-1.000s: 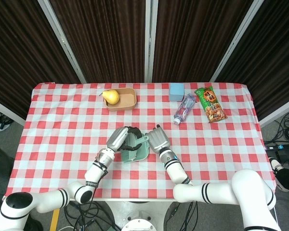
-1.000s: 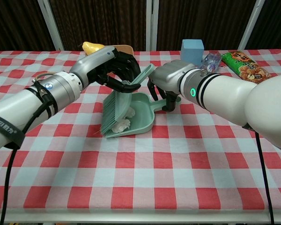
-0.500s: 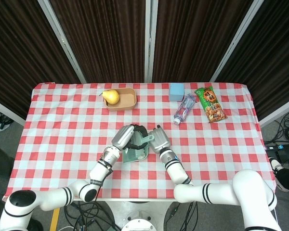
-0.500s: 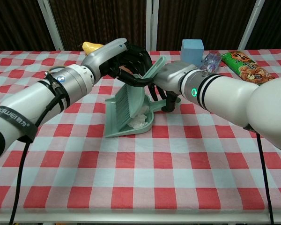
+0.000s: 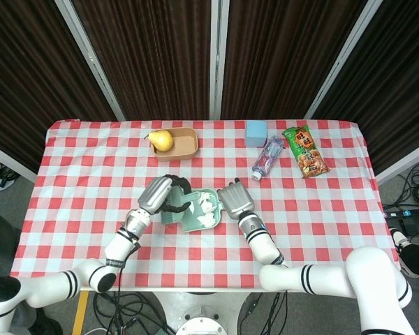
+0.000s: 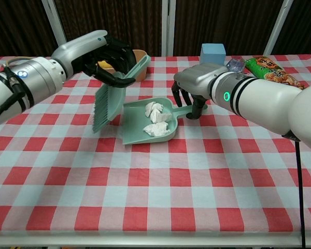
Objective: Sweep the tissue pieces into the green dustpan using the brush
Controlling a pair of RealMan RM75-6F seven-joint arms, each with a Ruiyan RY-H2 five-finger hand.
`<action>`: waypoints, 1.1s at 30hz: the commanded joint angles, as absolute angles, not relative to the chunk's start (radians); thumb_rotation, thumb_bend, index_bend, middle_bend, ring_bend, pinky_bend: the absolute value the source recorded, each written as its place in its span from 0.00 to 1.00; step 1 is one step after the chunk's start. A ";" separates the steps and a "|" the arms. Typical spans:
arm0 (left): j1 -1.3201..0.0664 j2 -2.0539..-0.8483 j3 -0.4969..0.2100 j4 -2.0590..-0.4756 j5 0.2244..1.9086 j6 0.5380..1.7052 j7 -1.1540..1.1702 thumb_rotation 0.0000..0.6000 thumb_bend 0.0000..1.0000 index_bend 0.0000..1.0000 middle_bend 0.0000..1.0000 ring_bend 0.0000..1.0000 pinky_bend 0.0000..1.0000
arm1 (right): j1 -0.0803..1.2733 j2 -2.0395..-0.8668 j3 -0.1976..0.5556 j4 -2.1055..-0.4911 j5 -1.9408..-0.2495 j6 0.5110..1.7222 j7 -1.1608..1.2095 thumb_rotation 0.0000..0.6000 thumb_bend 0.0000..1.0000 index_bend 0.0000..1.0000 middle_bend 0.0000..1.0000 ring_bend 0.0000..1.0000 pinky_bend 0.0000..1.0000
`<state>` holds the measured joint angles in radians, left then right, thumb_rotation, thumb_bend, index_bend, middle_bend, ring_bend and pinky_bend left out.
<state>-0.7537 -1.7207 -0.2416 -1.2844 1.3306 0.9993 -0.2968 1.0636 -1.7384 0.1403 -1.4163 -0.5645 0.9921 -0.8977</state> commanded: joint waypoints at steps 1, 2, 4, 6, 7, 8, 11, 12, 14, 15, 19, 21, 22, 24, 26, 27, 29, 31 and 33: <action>-0.733 -1.686 -0.215 -1.279 1.337 1.013 -0.233 1.00 0.36 0.51 0.53 0.41 0.34 | 1.056 -1.723 0.130 -1.429 -0.568 0.995 -0.901 1.00 0.42 0.62 0.58 0.35 0.21; -0.729 -1.679 -0.208 -1.271 1.336 1.015 -0.204 1.00 0.36 0.51 0.53 0.41 0.34 | 1.054 -1.719 0.127 -1.433 -0.569 0.996 -0.902 1.00 0.42 0.62 0.58 0.35 0.21; -0.723 -1.667 -0.196 -1.259 1.329 1.015 -0.146 1.00 0.36 0.51 0.53 0.41 0.34 | 1.050 -1.713 0.121 -1.440 -0.569 0.998 -0.905 1.00 0.41 0.59 0.57 0.34 0.20; -0.720 -1.657 -0.176 -1.242 1.322 1.013 -0.047 1.00 0.36 0.51 0.53 0.41 0.34 | 1.046 -1.707 0.118 -1.446 -0.566 1.000 -0.907 1.00 0.40 0.54 0.55 0.32 0.19; -0.719 -1.653 -0.165 -1.237 1.313 1.008 0.018 1.00 0.36 0.51 0.53 0.41 0.33 | 1.045 -1.705 0.116 -1.449 -0.566 1.002 -0.907 1.00 0.38 0.48 0.52 0.30 0.18; -0.718 -1.651 -0.158 -1.237 1.304 1.005 0.067 1.00 0.36 0.51 0.53 0.41 0.32 | 1.043 -1.703 0.115 -1.452 -0.565 1.004 -0.908 1.00 0.35 0.43 0.49 0.28 0.18; -0.715 -1.649 -0.144 -1.254 1.255 0.983 0.208 1.00 0.36 0.50 0.53 0.41 0.31 | 1.040 -1.697 0.112 -1.463 -0.568 1.013 -0.912 1.00 0.30 0.33 0.43 0.25 0.17; -0.716 -1.649 -0.142 -1.260 1.236 0.976 0.245 1.00 0.36 0.50 0.52 0.40 0.31 | 1.038 -1.694 0.112 -1.468 -0.570 1.016 -0.912 1.00 0.27 0.31 0.42 0.24 0.17; -0.717 -1.649 -0.143 -1.278 1.183 0.956 0.320 1.00 0.35 0.48 0.51 0.40 0.31 | 1.035 -1.688 0.110 -1.479 -0.576 1.023 -0.913 1.00 0.24 0.28 0.40 0.23 0.17; -0.718 -1.647 -0.144 -1.289 1.157 0.945 0.349 1.00 0.33 0.45 0.49 0.39 0.30 | 1.034 -1.686 0.110 -1.483 -0.578 1.027 -0.914 1.00 0.23 0.27 0.39 0.22 0.16; -0.725 -1.627 -0.155 -1.350 1.055 0.914 0.435 1.00 0.25 0.32 0.39 0.34 0.30 | 1.027 -1.674 0.106 -1.503 -0.588 1.044 -0.917 1.00 0.18 0.22 0.36 0.19 0.13; -0.722 -1.622 -0.157 -1.369 1.038 0.927 0.452 1.00 0.23 0.29 0.38 0.34 0.30 | 1.021 -1.661 0.111 -1.519 -0.596 1.051 -0.908 1.00 0.16 0.21 0.34 0.18 0.13; -0.719 -1.618 -0.158 -1.378 1.035 0.935 0.456 1.00 0.22 0.27 0.37 0.34 0.30 | 1.018 -1.652 0.114 -1.530 -0.602 1.055 -0.902 1.00 0.16 0.20 0.33 0.16 0.12; -0.710 -1.605 -0.159 -1.401 1.040 0.954 0.449 1.00 0.21 0.24 0.36 0.34 0.30 | 1.004 -1.620 0.121 -1.565 -0.631 1.073 -0.878 1.00 0.16 0.18 0.30 0.15 0.11; -0.694 -1.582 -0.161 -1.430 1.060 0.987 0.425 1.00 0.19 0.23 0.35 0.34 0.30 | 0.980 -1.571 0.119 -1.613 -0.675 1.093 -0.842 1.00 0.16 0.18 0.29 0.13 0.11; -0.683 -1.570 -0.163 -1.443 1.075 1.006 0.405 1.00 0.18 0.23 0.35 0.34 0.30 | 0.965 -1.544 0.114 -1.637 -0.698 1.103 -0.826 1.00 0.16 0.18 0.29 0.13 0.11; -0.647 -1.533 -0.165 -1.474 1.116 1.055 0.331 1.00 0.16 0.23 0.35 0.34 0.30 | 0.925 -1.474 0.096 -1.692 -0.759 1.131 -0.779 1.00 0.16 0.18 0.28 0.11 0.11; -0.612 -1.496 -0.161 -1.485 1.158 1.101 0.265 1.00 0.16 0.23 0.35 0.34 0.30 | 0.883 -1.411 0.077 -1.736 -0.819 1.157 -0.730 1.00 0.18 0.18 0.27 0.10 0.11; -0.572 -1.446 -0.158 -1.488 1.198 1.146 0.181 1.00 0.16 0.23 0.35 0.34 0.30 | 0.828 -1.336 0.050 -1.778 -0.897 1.188 -0.656 1.00 0.20 0.18 0.26 0.09 0.11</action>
